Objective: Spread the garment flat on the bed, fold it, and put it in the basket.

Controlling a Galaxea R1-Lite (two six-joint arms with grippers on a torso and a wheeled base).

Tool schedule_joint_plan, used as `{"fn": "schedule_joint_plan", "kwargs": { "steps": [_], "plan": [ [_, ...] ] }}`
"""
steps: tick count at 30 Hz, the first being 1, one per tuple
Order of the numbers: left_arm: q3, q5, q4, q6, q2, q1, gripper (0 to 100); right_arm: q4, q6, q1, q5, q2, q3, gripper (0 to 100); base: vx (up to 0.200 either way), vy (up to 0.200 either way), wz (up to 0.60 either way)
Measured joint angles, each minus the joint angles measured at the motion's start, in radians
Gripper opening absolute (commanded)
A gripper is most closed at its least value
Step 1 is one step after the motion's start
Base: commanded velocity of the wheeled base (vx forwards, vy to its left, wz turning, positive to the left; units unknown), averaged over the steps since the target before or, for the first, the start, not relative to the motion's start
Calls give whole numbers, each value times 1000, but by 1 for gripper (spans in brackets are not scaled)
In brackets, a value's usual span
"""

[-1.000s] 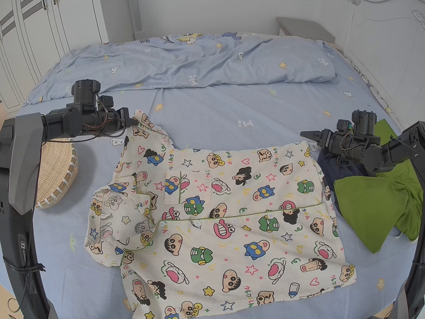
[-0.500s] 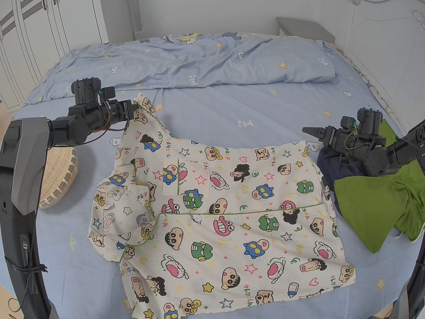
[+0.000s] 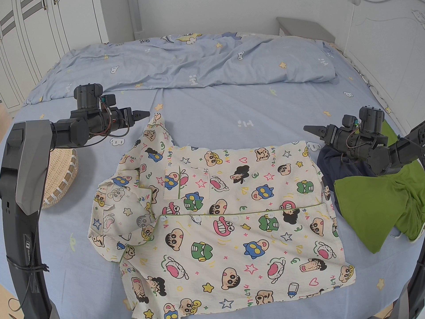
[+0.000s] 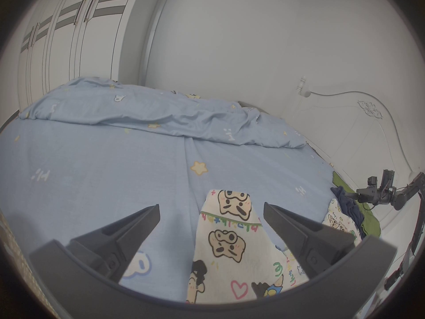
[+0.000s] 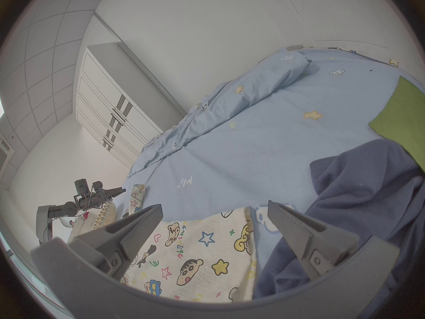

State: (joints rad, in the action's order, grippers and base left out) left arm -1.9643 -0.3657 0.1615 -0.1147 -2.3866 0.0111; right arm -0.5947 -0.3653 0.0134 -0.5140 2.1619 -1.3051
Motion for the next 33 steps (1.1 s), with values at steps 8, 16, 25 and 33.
{"fn": "schedule_joint_plan", "kwargs": {
  "steps": [8, 16, 25, 33],
  "plan": [
    [19, 63, -16, -4, 28, -9, 100, 0, 0, 0, 0, -1, -1, 100, 0, 0, 0],
    [213, 66, -29, -27, 140, 8, 100, 7, -5, -1, -3, -5, 1, 100, 0, 0, 0],
    [496, 50, -37, -159, 338, 47, 100, 21, -25, -1, -29, -69, 71, 100, 0, 0, 0],
    [858, -11, -36, -239, 603, 64, 100, 116, -26, -2, -39, -194, 196, 100, 0, 0, 0]
  ]
}}
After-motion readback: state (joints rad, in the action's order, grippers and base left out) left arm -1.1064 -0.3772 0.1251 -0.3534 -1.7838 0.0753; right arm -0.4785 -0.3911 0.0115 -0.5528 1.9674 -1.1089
